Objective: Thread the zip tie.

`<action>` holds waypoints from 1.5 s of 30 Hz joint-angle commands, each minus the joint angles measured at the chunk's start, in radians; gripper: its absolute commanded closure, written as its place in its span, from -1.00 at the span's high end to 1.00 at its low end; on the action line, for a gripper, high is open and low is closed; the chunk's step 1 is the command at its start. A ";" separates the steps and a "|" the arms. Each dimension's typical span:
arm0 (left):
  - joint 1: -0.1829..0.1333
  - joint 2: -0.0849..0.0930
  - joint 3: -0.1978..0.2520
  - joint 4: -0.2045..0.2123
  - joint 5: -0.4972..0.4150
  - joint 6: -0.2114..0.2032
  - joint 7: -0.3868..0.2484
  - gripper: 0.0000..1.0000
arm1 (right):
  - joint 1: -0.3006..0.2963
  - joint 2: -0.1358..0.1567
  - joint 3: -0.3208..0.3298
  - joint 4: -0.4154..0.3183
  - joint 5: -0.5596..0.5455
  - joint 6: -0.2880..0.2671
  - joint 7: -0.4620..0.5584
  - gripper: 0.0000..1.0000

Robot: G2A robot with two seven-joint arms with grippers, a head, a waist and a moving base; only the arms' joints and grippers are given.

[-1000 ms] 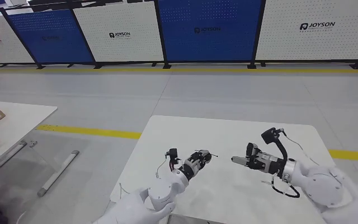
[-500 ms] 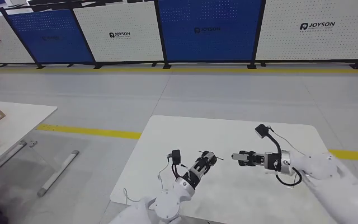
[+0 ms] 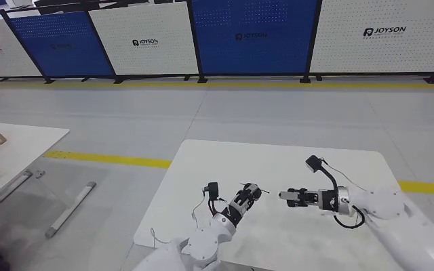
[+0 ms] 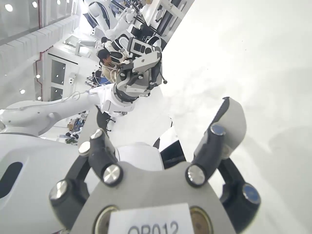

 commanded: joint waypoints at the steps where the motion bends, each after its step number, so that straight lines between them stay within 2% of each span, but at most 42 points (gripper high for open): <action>1: -0.011 -0.010 0.002 0.014 -0.050 0.013 -0.014 -1.00 | 0.001 -0.013 -0.002 0.019 0.032 0.000 0.026 1.00; 4: -0.025 -0.022 0.010 0.025 -0.091 0.022 -0.051 -1.00 | 0.010 -0.025 0.001 0.045 0.042 0.000 0.058 1.00; 12: -0.025 -0.022 0.010 0.025 -0.091 0.022 -0.051 -1.00 | 0.010 -0.025 0.001 0.045 0.042 0.000 0.058 1.00; 15: -0.018 -0.025 0.007 0.016 -0.083 0.016 -0.072 -1.00 | 0.005 -0.026 -0.001 0.040 0.038 0.003 0.050 1.00; 17: -0.012 -0.029 -0.003 0.013 -0.110 0.006 -0.084 -1.00 | -0.002 -0.030 -0.006 0.026 0.028 0.013 0.046 1.00; 24: -0.008 -0.040 -0.020 0.020 -0.134 0.024 -0.126 -1.00 | 0.013 -0.052 -0.018 0.072 0.058 0.003 0.077 1.00; 35: -0.008 -0.040 -0.020 0.020 -0.134 0.024 -0.126 -1.00 | 0.013 -0.052 -0.018 0.072 0.058 0.003 0.077 1.00; 37: -0.008 -0.040 -0.020 0.020 -0.134 0.024 -0.126 -1.00 | 0.002 -0.053 -0.017 0.058 0.040 0.015 0.045 1.00; 44: -0.002 -0.043 -0.028 0.021 -0.126 0.018 -0.125 -1.00 | -0.002 -0.063 0.003 0.081 0.090 0.000 0.086 1.00; 45: -0.001 -0.044 -0.031 0.022 -0.124 0.020 -0.123 -1.00 | -0.002 -0.064 0.006 0.083 0.094 0.000 0.091 0.84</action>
